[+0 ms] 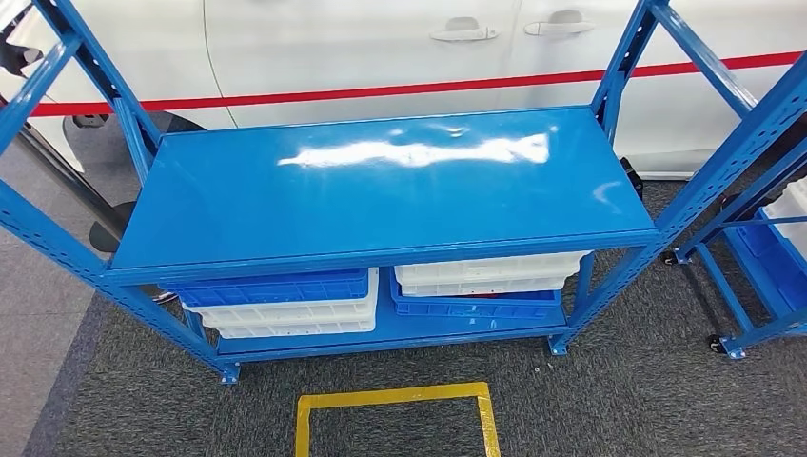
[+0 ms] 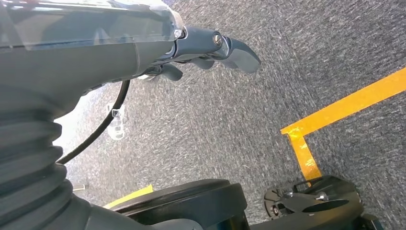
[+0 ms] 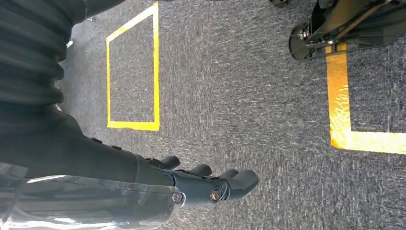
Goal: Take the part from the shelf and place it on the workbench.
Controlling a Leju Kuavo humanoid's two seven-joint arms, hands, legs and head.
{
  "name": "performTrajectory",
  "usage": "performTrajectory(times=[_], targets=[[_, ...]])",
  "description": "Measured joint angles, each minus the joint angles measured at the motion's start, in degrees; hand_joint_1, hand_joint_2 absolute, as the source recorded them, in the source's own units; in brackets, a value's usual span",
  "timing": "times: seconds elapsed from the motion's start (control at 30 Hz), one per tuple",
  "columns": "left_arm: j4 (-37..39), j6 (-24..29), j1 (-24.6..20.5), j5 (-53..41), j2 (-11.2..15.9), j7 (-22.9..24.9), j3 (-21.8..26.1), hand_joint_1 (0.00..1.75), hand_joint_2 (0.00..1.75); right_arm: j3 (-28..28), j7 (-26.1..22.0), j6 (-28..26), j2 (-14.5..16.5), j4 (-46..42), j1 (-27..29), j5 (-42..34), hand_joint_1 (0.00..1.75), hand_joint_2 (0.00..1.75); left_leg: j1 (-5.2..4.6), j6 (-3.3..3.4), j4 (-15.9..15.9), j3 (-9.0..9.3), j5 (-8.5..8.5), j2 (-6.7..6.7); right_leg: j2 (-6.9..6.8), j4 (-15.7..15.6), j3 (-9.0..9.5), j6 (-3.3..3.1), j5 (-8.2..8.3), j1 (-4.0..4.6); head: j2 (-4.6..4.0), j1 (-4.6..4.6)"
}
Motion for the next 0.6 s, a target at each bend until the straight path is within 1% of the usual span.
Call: performTrajectory(times=[0.03, 0.07, 0.1, 0.17, 0.2, 0.23, 0.33, 0.47, 0.6], targets=[[0.0, 0.0, 0.0, 0.1, 0.0, 0.1, 0.0, 0.0, 1.75, 0.0, 0.0, 0.0, 0.0, 0.0, 0.0, 0.0, 0.0, 1.75, 0.0, 0.0, 0.0, 0.0, 0.0, 0.0, 0.0, 0.0, 0.0, 0.0, 0.0, 0.0, 0.01, 0.0], [0.0, 0.1, 0.0, 0.3, 0.0, 0.1, 0.0, 0.0, 1.31, 0.1, 0.0, -0.2, 0.0, 0.0, 0.0, 0.0, 0.0, 1.75, 0.0, 0.0, 0.0, 0.0, 0.0, 0.0, 0.0, 0.0, 0.0, 0.0, 0.0, 0.0, 0.01, 0.0], [0.0, 0.2, 0.0, 0.4, 0.0, 0.1, 0.0, 0.0, 0.87, 0.1, 0.0, -0.4, 0.0, 0.0, 0.0, 0.0, 0.0, 1.31, 0.0, 0.0, 0.0, 0.0, 0.0, 0.0, 0.0, 0.0, 0.01, 0.01, 0.0, 0.0, 0.01, 0.01], [0.0, 0.8, 0.2, 0.5, 0.1, 0.1, 0.0, 0.0, 0.0, 0.1, 0.3, -0.9, 0.0, 0.0, 0.0, -0.1, 0.0, 1.31, 0.0, -0.01, 0.0, 0.0, -0.01, -0.01, 0.02, 0.0, 0.0, 0.01, 0.0, 0.0, 0.0, 0.01], [0.0, 1.2, 0.5, 0.3, 0.2, 0.1, -0.1, 0.0, 0.0, 0.1, 0.7, -1.1, -0.1, 0.1, -0.1, 0.0, 0.0, 1.31, 0.0, -0.01, 0.0, 0.01, -0.01, -0.01, 0.06, 0.0, -0.01, 0.01, -0.01, 0.0, 0.01, 0.0], [0.0, 1.6, 0.9, 0.2, 0.4, 0.1, -0.2, 0.0, 0.44, 0.1, 1.1, -1.2, -0.1, 0.1, -0.1, 0.2, 0.0, 1.75, 0.0, -0.01, 0.0, 0.02, -0.02, -0.01, 0.09, 0.0, -0.02, 0.01, -0.01, 0.01, 0.0, -0.01], [0.0, 2.2, 2.4, -0.2, 1.2, 0.0, -1.0, 0.0, 1.75, 0.2, 2.1, -0.9, -0.2, 0.3, -0.1, 1.2, 0.0, 1.75, -0.01, -0.02, 0.0, -0.01, -0.02, -0.02, 0.12, 0.0, -0.09, 0.03, -0.02, 0.02, -0.01, -0.03], [0.0, 3.6, 3.3, 0.3, 1.7, -0.9, -1.8, 0.0, 1.75, 0.9, 0.7, -1.0, -0.3, 0.3, -0.1, 2.4, 0.0, 1.75, -0.01, -0.02, 0.0, -0.04, -0.02, -0.06, 0.09, 0.0, -0.07, 0.05, -0.03, 0.02, -0.01, 0.0], [0.0, 8.4, 3.6, 0.5, 1.8, -1.1, -1.9, 0.0, 1.75, 1.1, -0.1, -3.1, -0.3, 0.3, -0.1, 3.1, 0.0, 1.75, -0.02, -0.02, 0.0, -0.02, -0.02, -0.05, 0.1, -0.1, -0.04, 0.06, -0.03, 0.0, 0.0, 0.01]])
